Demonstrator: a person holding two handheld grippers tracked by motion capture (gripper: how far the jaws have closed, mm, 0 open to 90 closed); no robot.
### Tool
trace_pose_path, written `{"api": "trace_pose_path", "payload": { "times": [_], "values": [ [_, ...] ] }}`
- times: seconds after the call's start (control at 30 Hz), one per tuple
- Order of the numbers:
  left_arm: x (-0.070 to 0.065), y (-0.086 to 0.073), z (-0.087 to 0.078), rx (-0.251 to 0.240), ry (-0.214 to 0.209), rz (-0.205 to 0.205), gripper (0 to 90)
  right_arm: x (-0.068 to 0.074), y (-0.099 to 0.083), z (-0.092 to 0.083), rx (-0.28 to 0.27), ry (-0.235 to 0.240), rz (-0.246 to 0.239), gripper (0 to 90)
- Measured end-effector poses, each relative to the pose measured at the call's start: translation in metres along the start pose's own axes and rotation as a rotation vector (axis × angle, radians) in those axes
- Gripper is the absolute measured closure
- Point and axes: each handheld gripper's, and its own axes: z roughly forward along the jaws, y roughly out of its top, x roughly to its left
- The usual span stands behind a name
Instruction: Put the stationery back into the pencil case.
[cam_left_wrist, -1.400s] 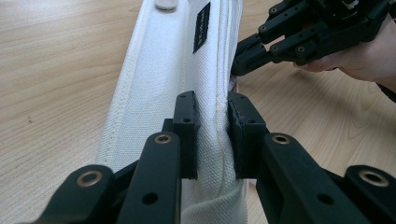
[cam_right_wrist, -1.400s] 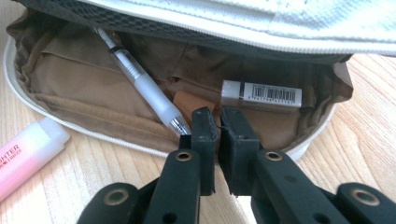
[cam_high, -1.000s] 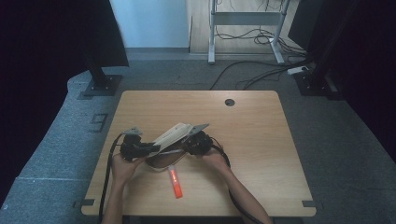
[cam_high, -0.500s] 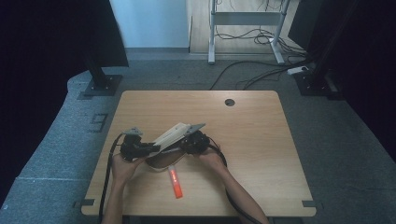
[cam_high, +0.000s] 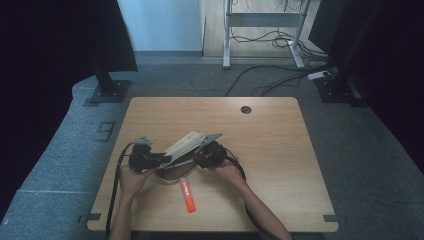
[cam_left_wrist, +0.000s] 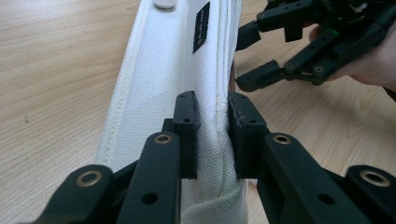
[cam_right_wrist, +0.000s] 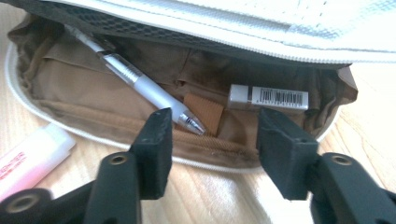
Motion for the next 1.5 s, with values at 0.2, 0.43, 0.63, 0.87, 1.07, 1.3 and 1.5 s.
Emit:
{"api": "trace_pose_path", "payload": {
  "times": [0.2,0.43,0.63,0.87,1.07,1.3,1.5],
  "values": [
    [0.000,0.000,0.000,0.001,-0.002,0.000,74.8,0.004,-0.001,-0.012,-0.017,0.002,0.021,35.9],
    [0.001,0.000,0.000,0.001,-0.009,-0.005,74.8,0.013,-0.006,-0.023,-0.026,0.020,0.023,31.8],
    [0.001,-0.001,0.000,0.000,-0.010,-0.007,74.7,0.022,-0.014,-0.025,-0.024,0.042,0.018,28.3],
    [0.001,-0.001,-0.001,0.000,-0.010,-0.007,74.7,0.033,-0.020,-0.025,-0.020,0.061,0.021,23.2],
    [0.001,-0.001,-0.001,0.000,-0.009,-0.005,74.7,0.042,-0.022,-0.026,-0.020,0.069,0.029,14.7],
    [0.001,0.000,-0.001,0.001,-0.008,-0.003,74.7,0.060,-0.023,-0.025,-0.006,0.092,0.011,13.3],
    [0.000,0.000,-0.001,0.003,-0.006,-0.002,74.7,0.075,-0.023,-0.022,0.000,0.121,-0.013,13.4]
  ]
}}
